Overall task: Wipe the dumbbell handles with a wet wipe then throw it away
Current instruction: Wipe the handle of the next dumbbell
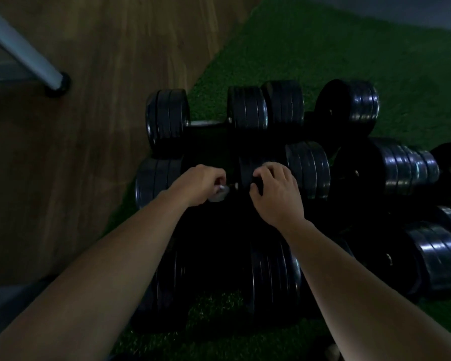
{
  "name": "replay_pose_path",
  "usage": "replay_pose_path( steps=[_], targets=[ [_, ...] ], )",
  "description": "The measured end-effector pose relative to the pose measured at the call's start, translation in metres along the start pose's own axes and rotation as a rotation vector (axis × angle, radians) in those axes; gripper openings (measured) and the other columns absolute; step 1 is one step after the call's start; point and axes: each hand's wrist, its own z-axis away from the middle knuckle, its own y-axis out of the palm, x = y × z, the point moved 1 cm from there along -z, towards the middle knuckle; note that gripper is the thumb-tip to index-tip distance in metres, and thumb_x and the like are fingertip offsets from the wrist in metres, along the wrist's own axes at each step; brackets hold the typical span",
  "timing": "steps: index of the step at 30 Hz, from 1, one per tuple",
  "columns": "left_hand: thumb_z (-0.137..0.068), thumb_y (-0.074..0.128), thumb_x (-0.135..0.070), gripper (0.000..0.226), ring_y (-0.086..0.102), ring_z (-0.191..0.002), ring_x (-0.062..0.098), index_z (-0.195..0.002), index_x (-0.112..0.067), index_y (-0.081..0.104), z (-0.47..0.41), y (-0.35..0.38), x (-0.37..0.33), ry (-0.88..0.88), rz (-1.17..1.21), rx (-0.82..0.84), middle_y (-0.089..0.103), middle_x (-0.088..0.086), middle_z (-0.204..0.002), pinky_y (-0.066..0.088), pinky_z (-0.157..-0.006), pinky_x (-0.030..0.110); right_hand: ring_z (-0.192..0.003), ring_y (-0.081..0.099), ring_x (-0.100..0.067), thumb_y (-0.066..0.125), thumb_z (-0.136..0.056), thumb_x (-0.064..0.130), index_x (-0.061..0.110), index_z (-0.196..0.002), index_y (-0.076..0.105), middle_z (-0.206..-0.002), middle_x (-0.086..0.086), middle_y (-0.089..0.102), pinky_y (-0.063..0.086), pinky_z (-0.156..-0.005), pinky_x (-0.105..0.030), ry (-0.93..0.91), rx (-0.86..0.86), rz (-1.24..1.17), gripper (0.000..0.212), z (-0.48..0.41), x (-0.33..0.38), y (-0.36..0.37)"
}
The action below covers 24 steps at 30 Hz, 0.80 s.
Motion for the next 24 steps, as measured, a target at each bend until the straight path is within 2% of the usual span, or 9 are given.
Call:
replay_pose_path(
  steps=[3, 8, 10, 15, 20, 22, 24],
  targets=[
    [-0.092, 0.057, -0.014, 0.009, 0.059, -0.079, 0.026, -0.095, -0.022, 0.055, -0.021, 0.006, 0.000, -0.013, -0.009, -0.018, 0.060, 0.010, -0.093, 0.046, -0.063, 0.036, -0.136, 0.040, -0.030, 0.055, -0.094, 0.035, 0.018, -0.125, 0.055, -0.135, -0.005, 0.051, 0.033, -0.114, -0.043, -0.056, -0.018, -0.005, 0.035, -0.012, -0.005, 0.018],
    [-0.090, 0.056, -0.007, 0.013, 0.060, -0.075, 0.023, -0.088, -0.020, 0.053, -0.044, 0.016, 0.004, -0.056, 0.064, -0.040, 0.059, 0.008, -0.086, 0.043, -0.056, 0.031, -0.135, 0.042, -0.030, 0.047, -0.098, 0.035, 0.016, -0.125, 0.057, -0.134, -0.007, 0.054, 0.033, -0.113, -0.047, -0.057, -0.204, -0.013, 0.034, -0.013, -0.009, 0.042],
    [-0.093, 0.054, -0.006, 0.010, 0.060, -0.078, 0.023, -0.094, -0.016, 0.057, -0.045, 0.020, 0.006, -0.071, 0.100, -0.074, 0.061, 0.009, -0.090, 0.043, -0.060, 0.031, -0.134, 0.044, -0.029, 0.046, -0.098, 0.035, 0.016, -0.123, 0.059, -0.133, -0.006, 0.055, 0.033, -0.112, -0.046, -0.051, -0.249, -0.002, 0.034, -0.013, -0.008, 0.044],
    [-0.096, 0.056, -0.011, 0.016, 0.057, -0.099, 0.027, -0.106, -0.006, 0.067, -0.048, 0.034, 0.014, -0.070, 0.086, -0.087, 0.059, 0.011, -0.107, 0.046, -0.082, 0.034, -0.133, 0.043, -0.029, 0.044, -0.096, 0.036, 0.018, -0.123, 0.057, -0.133, -0.006, 0.055, 0.031, -0.113, -0.046, -0.038, -0.230, 0.020, 0.035, -0.019, -0.008, 0.048],
    [-0.097, 0.059, -0.021, 0.018, 0.059, -0.097, 0.024, -0.107, -0.011, 0.069, -0.041, 0.030, 0.008, -0.059, 0.154, -0.061, 0.063, 0.008, -0.105, 0.046, -0.079, 0.031, -0.128, 0.048, -0.032, 0.048, -0.094, 0.034, 0.016, -0.122, 0.058, -0.127, -0.008, 0.058, 0.035, -0.108, -0.048, -0.005, -0.215, 0.069, 0.034, -0.021, -0.002, 0.046],
    [-0.098, 0.055, -0.026, 0.019, 0.059, -0.097, 0.027, -0.101, -0.011, 0.066, -0.039, 0.024, 0.003, -0.012, 0.064, -0.010, 0.063, 0.010, -0.105, 0.047, -0.084, 0.035, -0.115, 0.052, -0.032, 0.047, -0.093, 0.034, 0.018, -0.116, 0.059, -0.116, -0.007, 0.058, 0.038, -0.101, -0.047, 0.025, -0.202, 0.101, 0.030, -0.030, 0.002, 0.041],
    [-0.099, 0.051, -0.031, 0.022, 0.058, -0.100, 0.029, -0.096, -0.014, 0.064, -0.039, 0.017, -0.001, 0.041, -0.127, 0.026, 0.062, 0.011, -0.106, 0.044, -0.085, 0.035, -0.109, 0.051, -0.030, 0.045, -0.093, 0.035, 0.019, -0.113, 0.057, -0.111, -0.006, 0.055, 0.039, -0.097, -0.046, 0.038, -0.171, 0.099, 0.028, -0.040, 0.001, 0.037]
  ],
)
